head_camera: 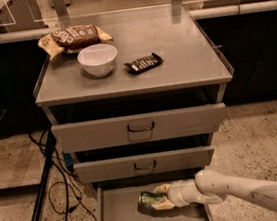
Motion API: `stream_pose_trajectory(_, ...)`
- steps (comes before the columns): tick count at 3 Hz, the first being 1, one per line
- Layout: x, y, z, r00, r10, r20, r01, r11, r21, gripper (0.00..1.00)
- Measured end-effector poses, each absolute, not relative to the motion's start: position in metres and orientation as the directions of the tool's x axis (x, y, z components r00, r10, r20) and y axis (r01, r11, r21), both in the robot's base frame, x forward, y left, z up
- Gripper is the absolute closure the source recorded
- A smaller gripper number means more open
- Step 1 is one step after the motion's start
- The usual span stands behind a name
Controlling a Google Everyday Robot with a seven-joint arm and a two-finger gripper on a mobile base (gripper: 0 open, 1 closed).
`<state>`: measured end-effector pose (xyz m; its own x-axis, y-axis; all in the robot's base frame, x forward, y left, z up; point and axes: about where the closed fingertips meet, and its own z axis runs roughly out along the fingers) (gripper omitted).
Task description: Pick green can from bottom drawer and place on counter
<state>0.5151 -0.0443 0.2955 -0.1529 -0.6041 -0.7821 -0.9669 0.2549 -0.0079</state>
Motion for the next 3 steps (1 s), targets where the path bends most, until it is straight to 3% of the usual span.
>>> stream_pose_trajectory(2, 0.510, -0.046, 0.311, -0.132, -0.610, -0.782, -0.966, 0.255, -0.036, 1.00)
stream_pose_trajectory(3, 0.483, -0.038, 0.299, -0.119, -0.616, -0.779, -0.962, 0.265, -0.063, 1.00)
